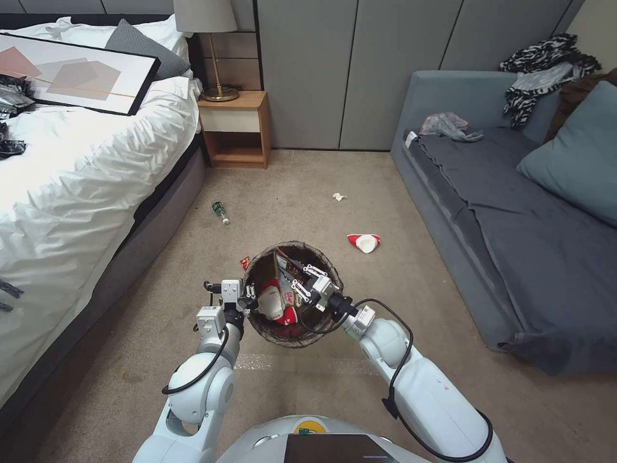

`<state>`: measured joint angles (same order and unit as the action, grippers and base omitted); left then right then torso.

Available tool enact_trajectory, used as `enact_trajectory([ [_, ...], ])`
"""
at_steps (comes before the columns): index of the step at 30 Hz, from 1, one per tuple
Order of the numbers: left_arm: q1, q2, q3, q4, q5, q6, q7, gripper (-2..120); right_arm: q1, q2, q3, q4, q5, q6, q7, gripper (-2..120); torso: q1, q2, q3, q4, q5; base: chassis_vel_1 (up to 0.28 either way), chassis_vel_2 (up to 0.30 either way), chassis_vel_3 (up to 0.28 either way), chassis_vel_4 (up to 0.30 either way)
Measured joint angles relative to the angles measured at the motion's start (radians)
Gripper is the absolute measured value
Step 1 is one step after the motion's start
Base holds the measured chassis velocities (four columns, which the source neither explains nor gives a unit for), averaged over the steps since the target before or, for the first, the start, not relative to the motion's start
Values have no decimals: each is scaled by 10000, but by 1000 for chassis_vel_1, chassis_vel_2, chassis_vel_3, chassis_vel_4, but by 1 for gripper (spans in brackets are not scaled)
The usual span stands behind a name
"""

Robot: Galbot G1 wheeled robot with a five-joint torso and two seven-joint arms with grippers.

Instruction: Pick up the trash bin, then pick up the garbage from the floor and place it into the trash bin.

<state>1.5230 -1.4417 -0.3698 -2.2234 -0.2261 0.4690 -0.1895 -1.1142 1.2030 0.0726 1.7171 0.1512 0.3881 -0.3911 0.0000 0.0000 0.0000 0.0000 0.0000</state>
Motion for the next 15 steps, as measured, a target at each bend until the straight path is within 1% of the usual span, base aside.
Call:
enact_trajectory([
  [2, -7, -5, -6, 0, -2, 2, -2, 0, -26, -10, 15, 9, -10, 0, -5, 43, 0, 0, 0, 0, 0, 0, 0, 0, 0],
  [3, -7, -5, -6, 0, -2, 2, -2, 0, -26, -10, 15, 9, -10, 0, -5, 43, 0, 0, 0, 0, 0, 0, 0, 0, 0],
  [6, -25, -6, -11, 11, -6, 14, -3, 0, -39, -69, 23, 100, -30, -8, -14, 61, 0, 0, 0, 0, 0, 0, 0, 0, 0],
  [7, -25, -6, -11, 11, -6, 14, -3, 0, -39, -69, 23, 100, -30, -8, -14, 61, 0, 0, 0, 0, 0, 0, 0, 0, 0],
  [11, -43, -11, -17, 55, -10, 20, -8, 0, -13, -102, 56, 231, -1, -38, -15, 78, 0, 0, 0, 1, 0, 0, 0, 0, 0],
  [12, -43, -11, -17, 55, -10, 20, -8, 0, -13, -102, 56, 231, -1, -38, -15, 78, 0, 0, 0, 1, 0, 0, 0, 0, 0],
  [14, -62, -8, -41, 73, -19, 41, -11, 0, -56, -152, 98, 435, 40, -68, -18, 88, 0, 0, 0, 0, 1, 0, 0, 0, 0],
  [15, -62, -8, -41, 73, -19, 41, -11, 0, -56, -152, 98, 435, 40, -68, -18, 88, 0, 0, 0, 0, 1, 0, 0, 0, 0],
])
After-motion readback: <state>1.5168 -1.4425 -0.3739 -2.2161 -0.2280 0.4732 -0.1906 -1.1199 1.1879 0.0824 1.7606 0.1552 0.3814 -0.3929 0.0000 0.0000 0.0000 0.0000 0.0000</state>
